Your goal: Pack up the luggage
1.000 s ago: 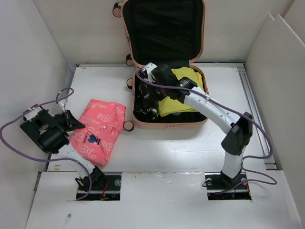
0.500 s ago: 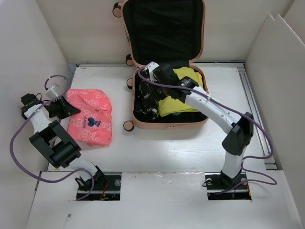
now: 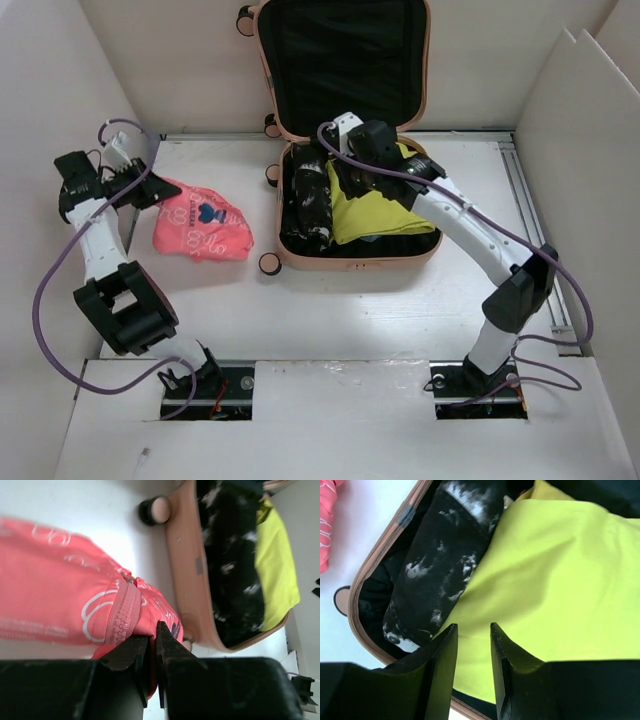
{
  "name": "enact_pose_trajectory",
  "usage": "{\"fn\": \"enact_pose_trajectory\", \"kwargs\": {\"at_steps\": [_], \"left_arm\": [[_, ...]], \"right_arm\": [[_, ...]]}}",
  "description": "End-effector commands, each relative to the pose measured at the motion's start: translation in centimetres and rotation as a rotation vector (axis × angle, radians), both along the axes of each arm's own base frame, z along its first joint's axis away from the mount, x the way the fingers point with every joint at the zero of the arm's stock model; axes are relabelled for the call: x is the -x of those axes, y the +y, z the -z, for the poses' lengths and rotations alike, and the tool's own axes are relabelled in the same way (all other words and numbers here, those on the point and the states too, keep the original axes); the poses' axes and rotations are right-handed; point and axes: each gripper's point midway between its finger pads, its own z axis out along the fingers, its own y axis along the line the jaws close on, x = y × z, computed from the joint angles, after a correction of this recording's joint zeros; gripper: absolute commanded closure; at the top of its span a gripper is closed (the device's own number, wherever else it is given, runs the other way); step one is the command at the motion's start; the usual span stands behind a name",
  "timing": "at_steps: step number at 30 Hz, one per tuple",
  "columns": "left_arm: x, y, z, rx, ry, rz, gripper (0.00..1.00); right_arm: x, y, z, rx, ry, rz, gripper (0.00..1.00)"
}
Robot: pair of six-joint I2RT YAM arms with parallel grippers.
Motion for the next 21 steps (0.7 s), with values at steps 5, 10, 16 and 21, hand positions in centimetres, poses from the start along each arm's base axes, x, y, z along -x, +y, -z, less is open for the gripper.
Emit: {"fn": "enact_pose_trajectory", "kwargs": {"at_steps": [5,10,16,21], "left_arm": [[-3.0,-5.7,-15.4,-0.015,-0.368,0.07,1.0],[-4.3,-12.6,-22.6,0.012,-0.54,0.187,1.0],[-3.4,-22.4,-31.6,0.113,-0.763,0.376,1.0],[-5.6,-30.6,-31.7,0.287,-0.736,0.53,1.0]], "right_arm": [[0.5,-3.3,-3.2,-0.099,-0.045,0.073,0.62],[0.8,-6.7,-4.0,-0.129,-0.056,0.139,0.62],[2.7,-13.6,-5.2,-0.168,-0.079,0.296,0.62],[5.4,-21.7,-5.5,-0.178,-0.105,0.481,0.64]]}}
